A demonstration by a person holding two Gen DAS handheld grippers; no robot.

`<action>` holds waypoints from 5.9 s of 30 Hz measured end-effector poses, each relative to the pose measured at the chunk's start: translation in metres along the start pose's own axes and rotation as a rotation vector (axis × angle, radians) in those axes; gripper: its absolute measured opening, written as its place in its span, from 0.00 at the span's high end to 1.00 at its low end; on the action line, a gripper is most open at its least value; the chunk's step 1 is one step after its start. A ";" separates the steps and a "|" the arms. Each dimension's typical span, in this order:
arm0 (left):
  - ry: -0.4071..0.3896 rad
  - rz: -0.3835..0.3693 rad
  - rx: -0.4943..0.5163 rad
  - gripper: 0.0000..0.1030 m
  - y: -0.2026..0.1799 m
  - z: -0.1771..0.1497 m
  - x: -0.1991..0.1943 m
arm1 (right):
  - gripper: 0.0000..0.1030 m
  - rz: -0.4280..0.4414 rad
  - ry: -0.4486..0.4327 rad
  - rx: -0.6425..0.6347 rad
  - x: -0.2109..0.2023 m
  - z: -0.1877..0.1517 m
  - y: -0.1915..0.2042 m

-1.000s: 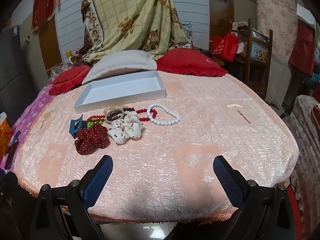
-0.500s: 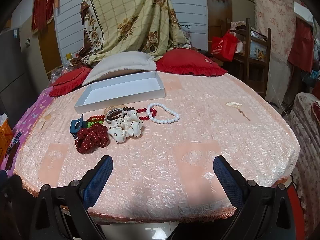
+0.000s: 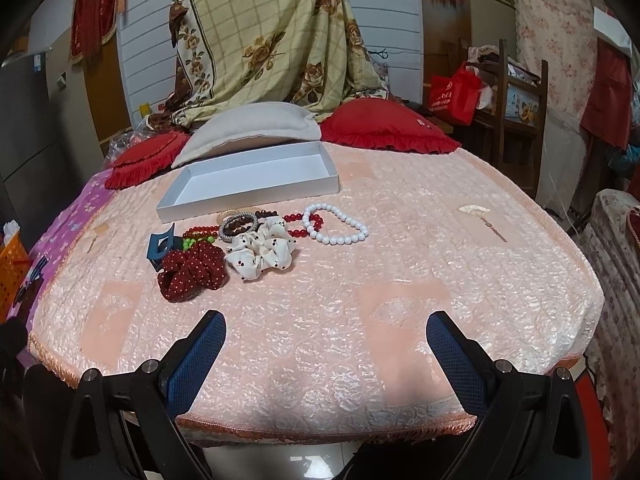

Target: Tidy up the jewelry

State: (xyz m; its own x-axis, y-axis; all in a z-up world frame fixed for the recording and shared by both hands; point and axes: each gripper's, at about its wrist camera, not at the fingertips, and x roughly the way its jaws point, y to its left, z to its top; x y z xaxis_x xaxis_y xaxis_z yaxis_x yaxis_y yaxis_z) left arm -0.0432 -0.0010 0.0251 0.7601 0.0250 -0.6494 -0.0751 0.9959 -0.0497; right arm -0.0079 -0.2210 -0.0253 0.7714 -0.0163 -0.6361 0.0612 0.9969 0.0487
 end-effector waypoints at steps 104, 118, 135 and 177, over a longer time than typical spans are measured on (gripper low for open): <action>0.423 -0.298 -0.052 0.92 -0.007 0.056 0.216 | 0.93 0.270 0.239 -0.106 0.171 0.060 0.026; 0.256 -0.317 0.042 0.92 0.014 0.120 0.154 | 0.94 0.334 0.112 -0.104 0.121 0.118 0.025; 0.307 -0.152 0.224 0.92 -0.010 0.238 0.313 | 0.94 0.210 0.184 -0.087 0.247 0.241 0.036; 0.282 -0.073 -0.004 0.54 0.055 0.165 0.231 | 0.57 0.250 0.242 -0.009 0.207 0.171 -0.014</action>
State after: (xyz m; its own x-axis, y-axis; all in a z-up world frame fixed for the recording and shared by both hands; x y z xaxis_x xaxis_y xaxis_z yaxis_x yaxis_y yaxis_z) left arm 0.2348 0.0742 -0.0029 0.5537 -0.0726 -0.8295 -0.0300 0.9938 -0.1070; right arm 0.2589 -0.2509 -0.0261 0.5894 0.2457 -0.7695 -0.1169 0.9685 0.2198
